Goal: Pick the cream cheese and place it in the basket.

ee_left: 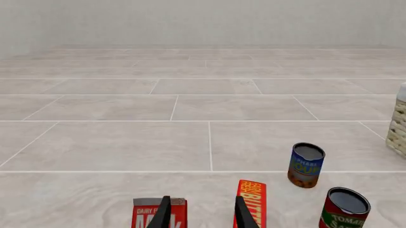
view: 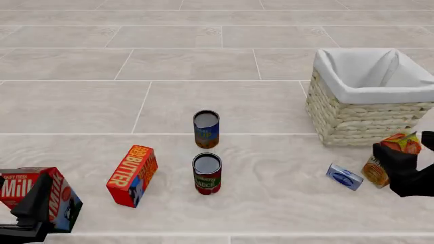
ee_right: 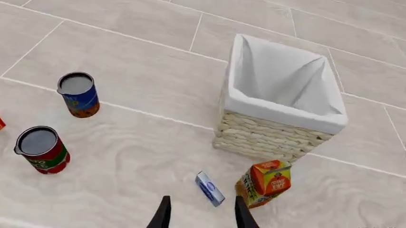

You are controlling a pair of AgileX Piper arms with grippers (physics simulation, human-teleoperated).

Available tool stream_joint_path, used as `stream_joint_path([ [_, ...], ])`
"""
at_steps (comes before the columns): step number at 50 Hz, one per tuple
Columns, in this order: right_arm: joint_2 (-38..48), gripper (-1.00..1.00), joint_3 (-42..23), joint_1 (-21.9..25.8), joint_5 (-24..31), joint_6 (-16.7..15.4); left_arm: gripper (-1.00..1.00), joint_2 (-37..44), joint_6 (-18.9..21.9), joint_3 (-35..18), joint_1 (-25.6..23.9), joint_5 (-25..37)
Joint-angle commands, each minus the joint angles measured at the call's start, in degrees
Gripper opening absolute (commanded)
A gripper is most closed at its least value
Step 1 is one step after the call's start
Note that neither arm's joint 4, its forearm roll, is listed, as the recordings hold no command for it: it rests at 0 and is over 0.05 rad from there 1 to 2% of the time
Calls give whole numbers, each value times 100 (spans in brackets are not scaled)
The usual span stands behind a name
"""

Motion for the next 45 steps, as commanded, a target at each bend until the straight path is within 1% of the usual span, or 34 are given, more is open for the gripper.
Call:
stream_joint_path([
  [1,789,100,-170,-83,305,-719,100,0,0,0,0,0],
  [2,869,100,-181,-93,324,-757,100,0,0,0,0,0],
  [3,879,100,-216,-88,340,-731,100,0,0,0,0,0],
  [4,958,100,-191,-63,348,-805,100,0,0,0,0,0],
  [5,1029,100,-101,-22,331,-973,100,0,0,0,0,0],
  [8,1172,100,-62,-3,292,-960,100,0,0,0,0,0],
  [9,1245,100,-22,-42,260,-1167,100,0,0,0,0,0],
  [12,1461,100,-105,-144,228,-1249,100,0,0,0,0,0],
  [14,1658,100,-105,-221,186,-1405,100,0,0,0,0,0],
  [15,1758,100,-88,-274,152,-1563,100,0,0,0,0,0],
  [20,1952,100,-281,-230,221,-1523,100,0,0,0,0,0],
  [21,2030,100,-309,-252,207,-1562,100,0,0,0,0,0],
  [24,2287,100,-266,-424,78,-1862,100,0,0,0,0,0],
  [26,2432,100,-271,-418,12,-1878,100,0,0,0,0,0],
  [27,2500,100,-237,-406,-20,-1937,100,0,0,0,0,0],
  [28,2547,100,-143,-370,-70,-2099,100,0,0,0,0,0],
  [30,2666,100,-104,-436,-120,-2155,100,0,0,0,0,0],
  [32,2805,100,-29,-490,-227,-2320,100,0,0,0,0,0],
  [33,2848,100,-32,-464,-250,-2319,100,0,0,0,0,0],
  [35,2921,100,-107,-352,-237,-2220,100,0,0,0,0,0],
  [42,3224,100,-252,-359,-342,-2288,100,0,0,0,0,0],
  [45,3448,100,-255,-360,-452,-2380,100,0,0,0,0,0],
])
